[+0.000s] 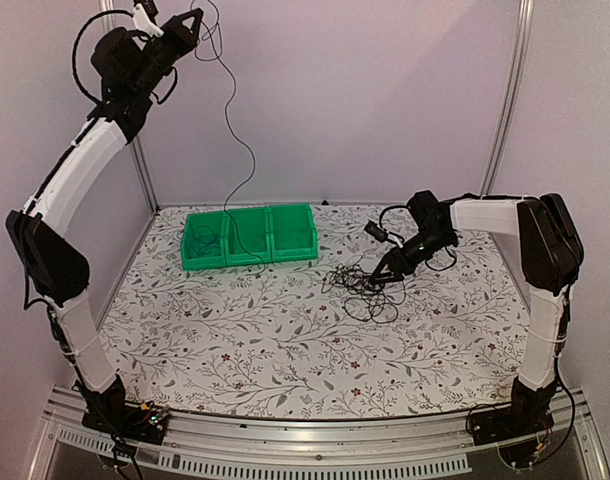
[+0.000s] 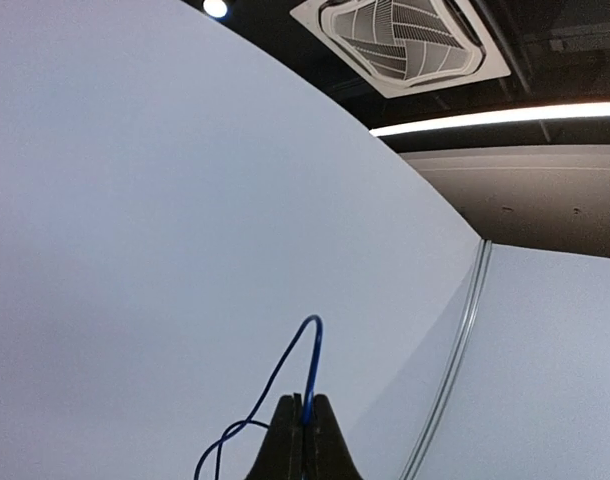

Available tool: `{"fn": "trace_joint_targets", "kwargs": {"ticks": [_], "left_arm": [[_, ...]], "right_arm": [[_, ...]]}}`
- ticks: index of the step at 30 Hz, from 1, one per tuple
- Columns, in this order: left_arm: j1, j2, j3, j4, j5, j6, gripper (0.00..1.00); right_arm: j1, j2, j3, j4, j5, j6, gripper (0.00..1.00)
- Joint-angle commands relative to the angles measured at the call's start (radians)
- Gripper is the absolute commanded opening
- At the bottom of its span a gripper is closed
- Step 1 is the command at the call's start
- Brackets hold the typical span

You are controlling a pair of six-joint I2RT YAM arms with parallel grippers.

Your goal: Untangle the cables

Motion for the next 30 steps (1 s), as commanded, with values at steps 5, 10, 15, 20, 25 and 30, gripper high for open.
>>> {"fn": "trace_joint_targets", "kwargs": {"ticks": [5,10,15,20,25,30], "left_arm": [[0.040,0.064,-0.041,0.020,0.023,-0.029,0.00],[0.039,0.122,0.113,0.026,0.048,-0.114,0.00],[0.037,0.119,0.179,0.083,0.042,-0.195,0.00],[0.024,0.075,0.176,0.123,0.037,-0.213,0.00],[0.021,0.047,0.152,0.098,0.021,-0.185,0.00],[0.008,0.045,0.128,0.128,0.039,-0.266,0.00]], "right_arm": [[0.008,-0.040,-0.048,0.017,0.008,-0.012,0.61],[0.006,-0.043,-0.051,0.021,0.008,-0.013,0.61],[0.007,-0.036,-0.043,0.019,0.006,-0.012,0.61],[0.008,-0.025,-0.029,0.016,0.003,-0.011,0.61],[0.007,-0.007,-0.006,0.009,-0.007,-0.010,0.61],[0.010,-0.006,-0.002,0.005,-0.008,-0.009,0.61]]}}
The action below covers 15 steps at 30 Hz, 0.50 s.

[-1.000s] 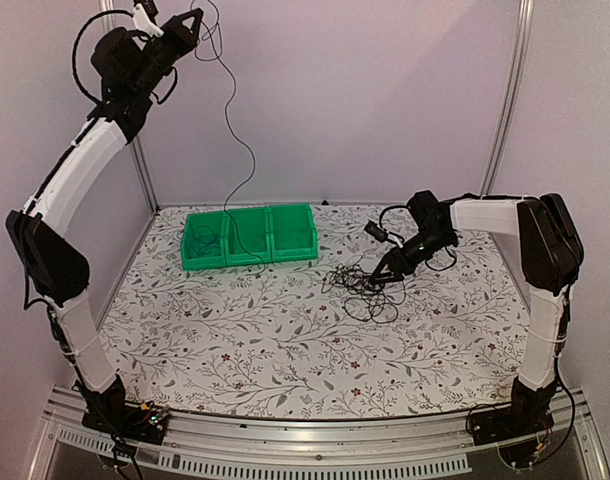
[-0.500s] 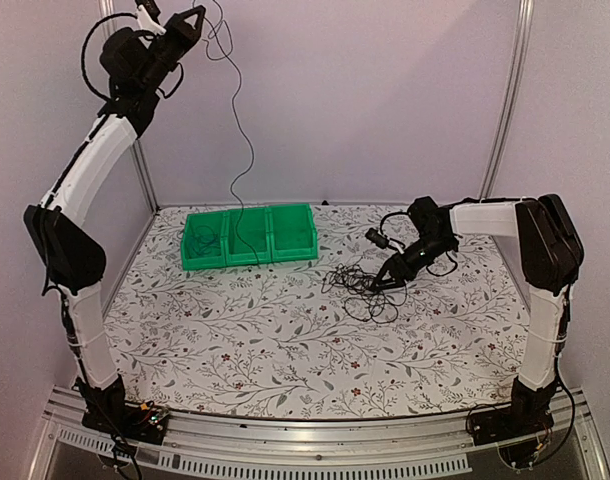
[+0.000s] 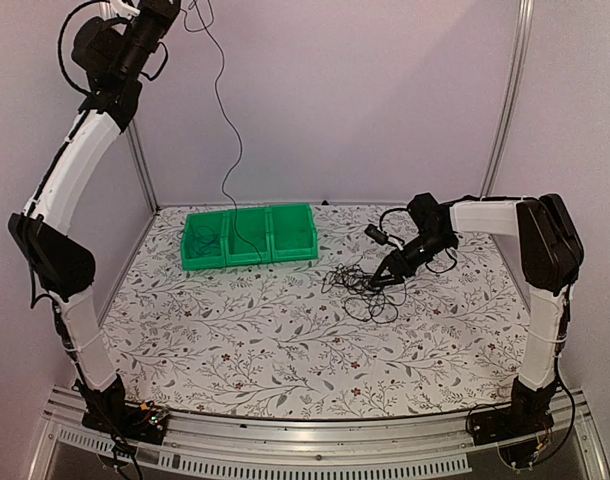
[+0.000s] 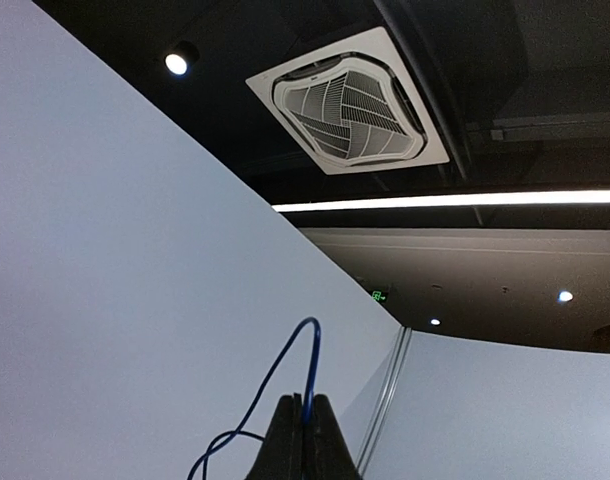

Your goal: Untangle the cables

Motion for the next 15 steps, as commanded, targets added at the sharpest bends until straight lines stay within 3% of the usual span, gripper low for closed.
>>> {"fn": "trace_joint_targets", "kwargs": {"ticks": [1,7,15], "left_arm": [[-0.025,-0.013,-0.018,0.035,0.011,-0.064,0.00],[-0.120,-0.062,-0.090,0.006,0.074,0.017,0.00],[-0.268,-0.287,-0.473,-0.013,0.027,0.159,0.00]], "right_arm": [[0.009,-0.007,0.018,-0.002,-0.010,-0.007,0.61],[0.016,-0.018,0.005,0.003,-0.009,-0.011,0.61],[0.016,-0.026,0.000,-0.004,-0.018,-0.015,0.61]]}}
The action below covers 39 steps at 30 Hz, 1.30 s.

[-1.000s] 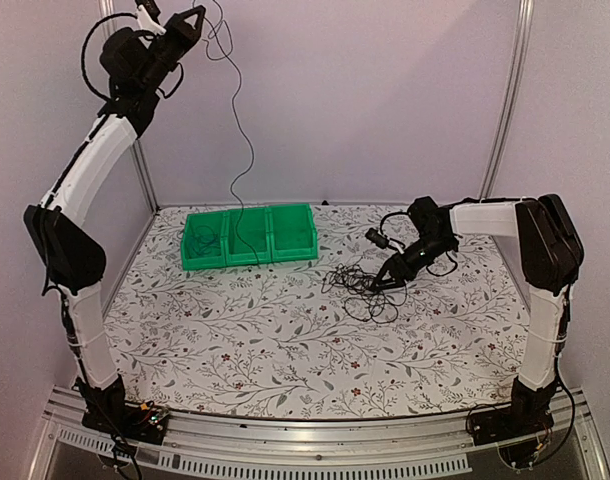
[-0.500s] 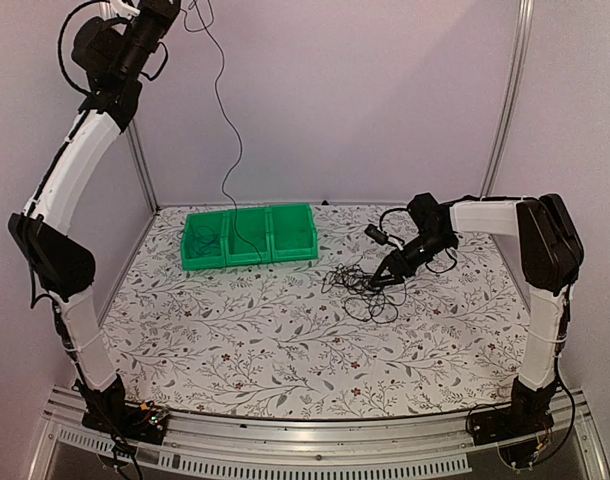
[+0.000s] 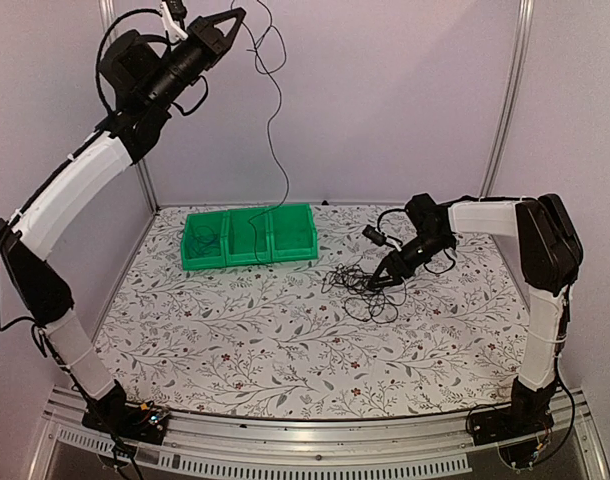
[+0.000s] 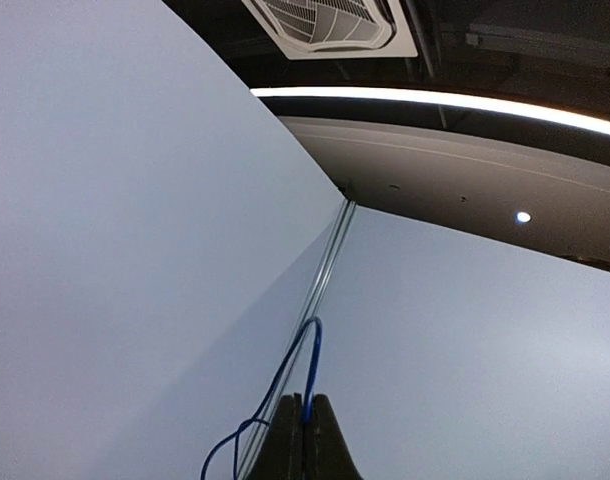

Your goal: Untangle the cables

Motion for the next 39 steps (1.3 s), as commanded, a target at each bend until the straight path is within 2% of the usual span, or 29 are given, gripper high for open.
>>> {"fn": "trace_joint_targets", "kwargs": {"ticks": [1,4,8,14,21,25,34,39], "left_arm": [[-0.057,-0.129,-0.140,-0.007,-0.031,0.100,0.00],[-0.069,-0.167,-0.170,-0.027,-0.050,0.121,0.00],[-0.070,-0.159,-0.122,-0.037,-0.056,0.152,0.00],[-0.063,-0.084,0.042,-0.078,-0.089,0.252,0.00],[-0.009,0.050,0.296,-0.116,-0.093,0.269,0.00],[0.052,0.109,0.378,-0.111,-0.098,0.240,0.00],[0.220,0.215,0.369,-0.015,-0.041,-0.016,0.00],[0.255,0.282,0.392,0.009,-0.034,-0.065,0.00]], "right_arm": [[0.005,-0.027,-0.004,-0.003,-0.019,-0.015,0.61],[0.005,-0.024,-0.006,-0.002,-0.026,-0.013,0.61],[0.005,-0.011,0.006,-0.006,-0.032,-0.010,0.61],[0.009,0.003,0.024,-0.014,-0.030,-0.008,0.61],[0.009,-0.001,0.012,-0.012,-0.020,-0.010,0.61],[0.009,0.006,0.020,-0.012,-0.018,-0.010,0.61],[0.010,0.024,0.026,-0.012,-0.009,-0.014,0.61],[0.011,0.029,0.021,-0.012,-0.004,-0.016,0.61]]}}
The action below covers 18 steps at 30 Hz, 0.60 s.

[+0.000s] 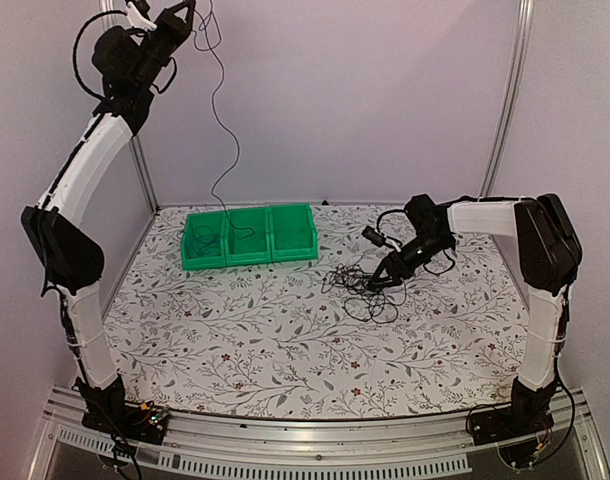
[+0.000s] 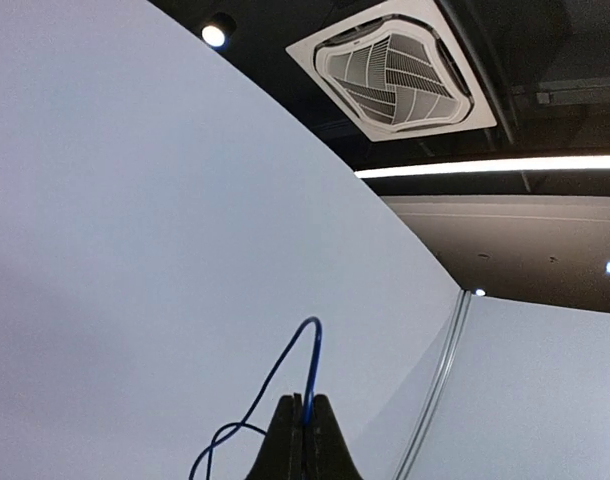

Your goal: Untangle the cables

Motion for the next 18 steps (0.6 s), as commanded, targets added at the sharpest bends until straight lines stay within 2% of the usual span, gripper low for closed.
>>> {"fn": "trace_joint_targets", "kwargs": {"ticks": [1,5,18], "left_arm": [[0.027,0.051,0.019,0.044,0.025,-0.075,0.00],[0.041,0.042,-0.085,0.046,0.014,-0.042,0.00],[-0.003,-0.178,-0.668,0.062,-0.075,0.044,0.00]], "right_arm": [[0.008,0.024,0.016,-0.004,0.005,-0.014,0.61],[0.007,0.021,0.003,0.000,0.009,-0.018,0.61],[0.008,-0.003,-0.043,0.017,0.030,-0.030,0.62]]}}
